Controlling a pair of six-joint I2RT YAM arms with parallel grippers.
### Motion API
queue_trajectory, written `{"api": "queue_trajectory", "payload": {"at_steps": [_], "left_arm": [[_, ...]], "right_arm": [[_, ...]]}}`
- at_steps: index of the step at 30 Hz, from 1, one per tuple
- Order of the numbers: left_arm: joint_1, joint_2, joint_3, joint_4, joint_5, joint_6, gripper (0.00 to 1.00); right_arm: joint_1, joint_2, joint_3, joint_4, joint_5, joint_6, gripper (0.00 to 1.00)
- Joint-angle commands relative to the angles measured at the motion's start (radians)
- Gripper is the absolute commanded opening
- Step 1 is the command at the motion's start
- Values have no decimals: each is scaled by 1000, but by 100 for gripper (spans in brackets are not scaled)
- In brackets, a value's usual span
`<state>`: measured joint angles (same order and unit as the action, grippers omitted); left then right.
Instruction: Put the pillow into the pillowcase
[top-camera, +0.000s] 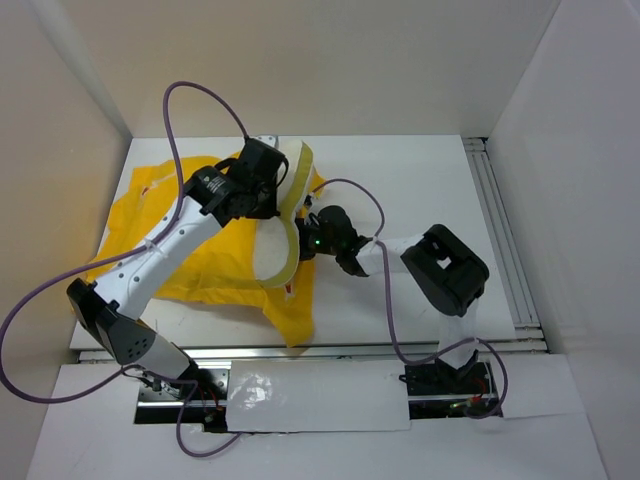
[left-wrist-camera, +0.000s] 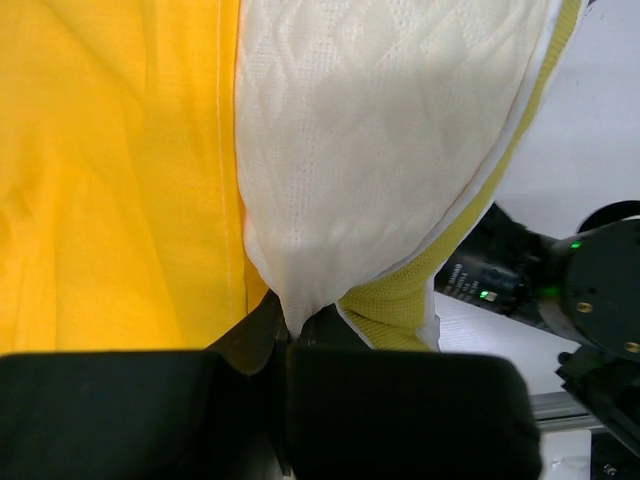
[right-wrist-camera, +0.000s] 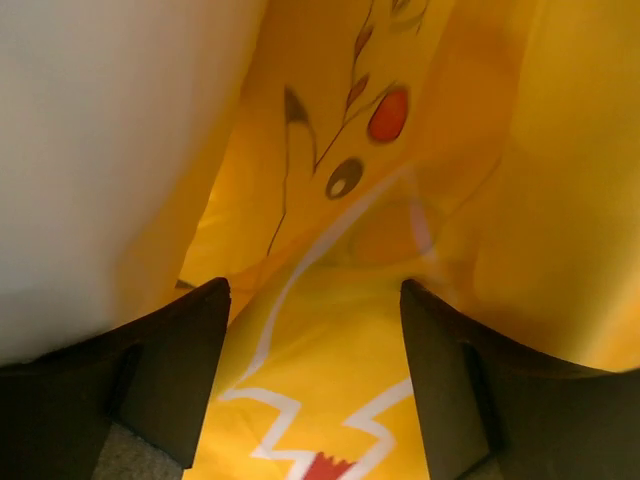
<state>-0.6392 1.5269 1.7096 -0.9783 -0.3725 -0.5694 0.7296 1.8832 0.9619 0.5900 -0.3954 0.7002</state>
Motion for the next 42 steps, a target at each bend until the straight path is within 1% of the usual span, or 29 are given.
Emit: {"api": "queue_trajectory", "payload": {"at_steps": [1, 4, 6, 8, 9, 10, 11, 12, 13, 14, 15, 17, 18, 19, 20, 21, 22, 23, 25, 27, 28, 31, 32, 34, 35, 36, 39, 41, 42], "left_arm": [[-1, -60, 2, 121, 0, -32, 0], [-1, -71, -19, 141, 24, -32, 0], [-1, -80, -47, 150, 34, -43, 0], [-1, -80, -56, 162, 34, -43, 0], [-1, -80, -70, 162, 34, -43, 0], [-1, -89, -70, 162, 34, -43, 0], [-1, -99, -80, 162, 34, -53, 0], [-1, -99, -91, 174, 34, -53, 0], [-1, -111, -91, 174, 34, -53, 0], [-1, -111, -91, 174, 34, -53, 0], [-1, -122, -91, 174, 24, -44, 0], [18, -122, -102, 161, -26, -35, 0], [54, -122, -111, 145, -35, -35, 0], [79, -110, -122, 132, -36, -35, 0], [99, -109, -137, 132, -36, -35, 0], [133, -97, -157, 132, -57, -47, 0], [154, -97, -189, 132, -57, -47, 0], [176, -80, -203, 132, -34, -47, 0], [235, -68, -241, 166, 1, -47, 0], [266, -68, -310, 197, 1, -38, 0], [304, -56, -332, 197, 1, -38, 0], [317, 5, -355, 268, 43, 14, 0], [306, 28, -355, 285, 52, 14, 0], [288, 79, -343, 332, 122, 60, 0], [259, 131, -312, 342, 153, 78, 0], [242, 157, -288, 342, 214, 103, 0], [159, 209, -199, 342, 276, 135, 0], [118, 222, -157, 342, 256, 135, 0], [118, 233, -147, 342, 236, 147, 0]], "right_arm": [[42, 48, 77, 80, -79, 90, 77], [51, 82, 112, 116, -100, 124, 77], [51, 93, 132, 128, -111, 136, 70], [60, 93, 161, 128, -93, 137, 57], [60, 93, 172, 76, -48, 137, 49], [60, 102, 196, 45, -30, 105, 46], [60, 111, 196, 0, 15, 91, 38], [60, 111, 210, -12, 27, 82, 32], [60, 123, 222, -33, 27, 82, 21], [60, 123, 222, -54, 47, 82, 1], [45, 123, 222, -86, 79, 82, 0], [15, 99, 166, -129, 146, 91, 0], [5, 50, 150, -227, 206, 91, 0], [-5, 24, 137, -275, 330, 81, 0], [-33, -5, 105, -318, 381, 81, 0], [-48, -72, 77, -344, 423, 81, 0], [-64, -108, 43, -345, 485, 81, 0], [-96, -142, -15, -361, 515, 81, 0], [-134, -223, -51, -410, 564, 81, 0], [-183, -266, -81, -435, 564, 56, 0], [-194, -313, -94, -435, 564, 44, 0], [-222, -392, -173, -356, 494, -13, 0], [-231, -442, -198, -234, 381, -40, 0], [-231, -479, -229, -155, 272, -109, 0], [-231, -489, -229, -130, 175, -148, 0], [-231, -489, -209, -130, 164, -198, 0], [-208, -478, -175, -169, 197, -241, 0], [-208, -473, -166, -179, 211, -242, 0], [-208, -487, -184, -164, 220, -242, 0]]}}
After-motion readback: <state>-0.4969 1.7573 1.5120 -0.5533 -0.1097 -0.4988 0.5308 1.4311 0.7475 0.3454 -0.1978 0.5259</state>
